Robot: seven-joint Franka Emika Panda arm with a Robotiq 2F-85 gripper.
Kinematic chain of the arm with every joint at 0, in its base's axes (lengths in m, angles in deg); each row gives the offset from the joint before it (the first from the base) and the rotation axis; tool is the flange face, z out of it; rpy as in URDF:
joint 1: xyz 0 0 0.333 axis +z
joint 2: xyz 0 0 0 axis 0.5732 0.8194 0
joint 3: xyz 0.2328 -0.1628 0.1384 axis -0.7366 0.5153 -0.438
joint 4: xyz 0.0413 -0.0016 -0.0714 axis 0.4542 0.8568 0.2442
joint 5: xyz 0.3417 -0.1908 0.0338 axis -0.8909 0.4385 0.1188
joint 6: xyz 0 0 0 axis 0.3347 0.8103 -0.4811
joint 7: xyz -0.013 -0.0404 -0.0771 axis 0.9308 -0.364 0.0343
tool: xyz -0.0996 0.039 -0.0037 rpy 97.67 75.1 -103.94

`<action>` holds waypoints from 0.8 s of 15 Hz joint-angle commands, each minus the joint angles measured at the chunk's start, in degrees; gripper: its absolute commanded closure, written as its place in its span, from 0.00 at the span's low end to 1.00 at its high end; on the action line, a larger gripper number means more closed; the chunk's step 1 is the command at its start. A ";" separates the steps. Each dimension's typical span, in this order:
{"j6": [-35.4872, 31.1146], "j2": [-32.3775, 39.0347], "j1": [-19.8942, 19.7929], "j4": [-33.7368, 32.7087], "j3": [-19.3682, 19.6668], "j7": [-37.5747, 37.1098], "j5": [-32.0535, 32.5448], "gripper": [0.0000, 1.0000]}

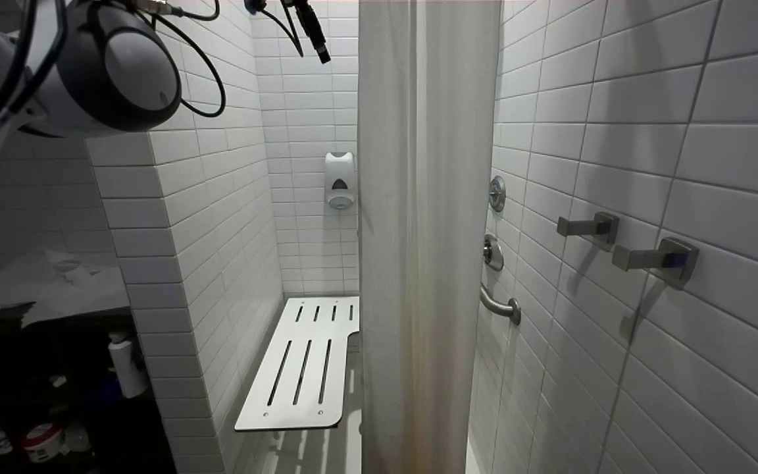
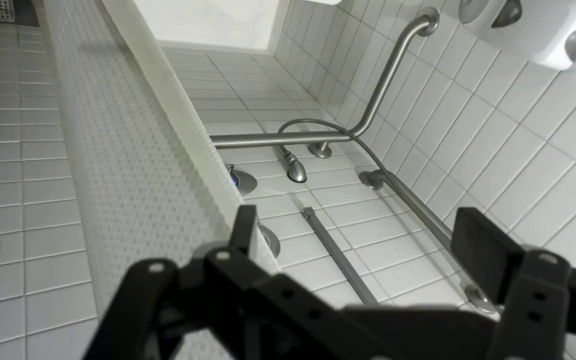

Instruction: Move the shower curtain to the right

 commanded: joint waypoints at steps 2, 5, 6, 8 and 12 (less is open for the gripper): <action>-0.37 -0.50 -0.11 0.69 0.17 0.44 -0.19 0.02; -0.38 -0.60 -0.39 0.34 0.14 0.82 -0.21 0.02; -0.38 -0.59 -0.37 0.34 0.12 0.84 -0.21 0.02; -0.38 -0.59 -0.34 0.35 0.08 0.85 -0.22 0.02; -0.38 -0.59 -0.35 0.35 0.07 0.87 -0.22 0.02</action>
